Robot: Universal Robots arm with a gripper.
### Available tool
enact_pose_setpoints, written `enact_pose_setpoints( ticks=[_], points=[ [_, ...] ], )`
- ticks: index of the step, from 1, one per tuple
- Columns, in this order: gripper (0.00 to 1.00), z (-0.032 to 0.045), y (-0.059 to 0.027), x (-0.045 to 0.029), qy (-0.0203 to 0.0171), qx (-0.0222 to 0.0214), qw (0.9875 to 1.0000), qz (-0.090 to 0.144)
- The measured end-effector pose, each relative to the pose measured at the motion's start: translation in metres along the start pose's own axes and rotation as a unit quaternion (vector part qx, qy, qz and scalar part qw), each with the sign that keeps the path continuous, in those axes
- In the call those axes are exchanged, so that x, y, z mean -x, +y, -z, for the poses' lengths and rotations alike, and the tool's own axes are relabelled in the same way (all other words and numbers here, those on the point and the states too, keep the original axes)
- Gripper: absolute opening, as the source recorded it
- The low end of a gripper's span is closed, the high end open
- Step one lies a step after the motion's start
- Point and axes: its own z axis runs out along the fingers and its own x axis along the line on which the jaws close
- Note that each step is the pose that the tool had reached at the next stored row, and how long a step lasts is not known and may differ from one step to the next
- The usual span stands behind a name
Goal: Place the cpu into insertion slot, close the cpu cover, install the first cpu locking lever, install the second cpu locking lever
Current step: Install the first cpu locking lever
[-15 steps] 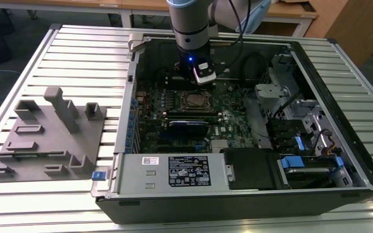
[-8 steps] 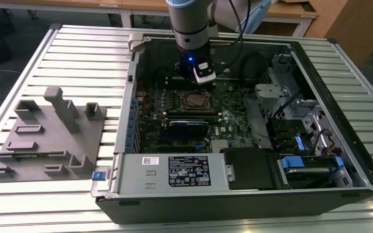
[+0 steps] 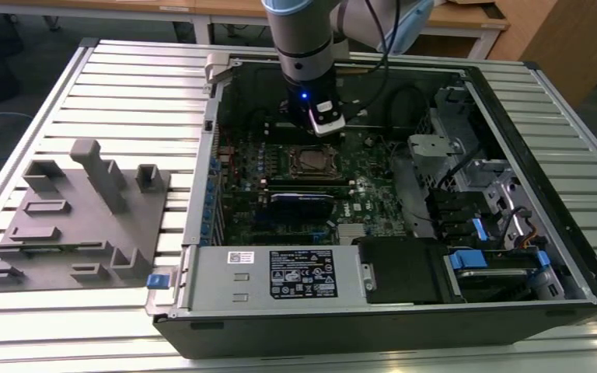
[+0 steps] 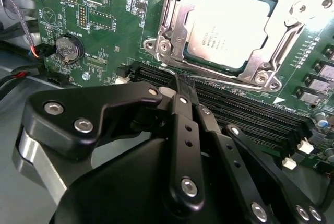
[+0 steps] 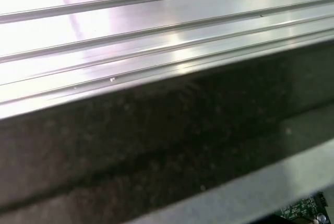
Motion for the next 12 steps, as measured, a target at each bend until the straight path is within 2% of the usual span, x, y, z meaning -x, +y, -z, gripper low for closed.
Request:
enact_pose_setpoints(
  ticks=[4, 12],
  points=[
    [0.10, 0.0000, -0.0005, -0.0007, -0.0028, 0.0010, 1.0000, 0.000],
    [0.10, 0.0008, -0.0037, -0.0018, -0.0059, 0.0019, 1.0000, 0.001]
  ],
)
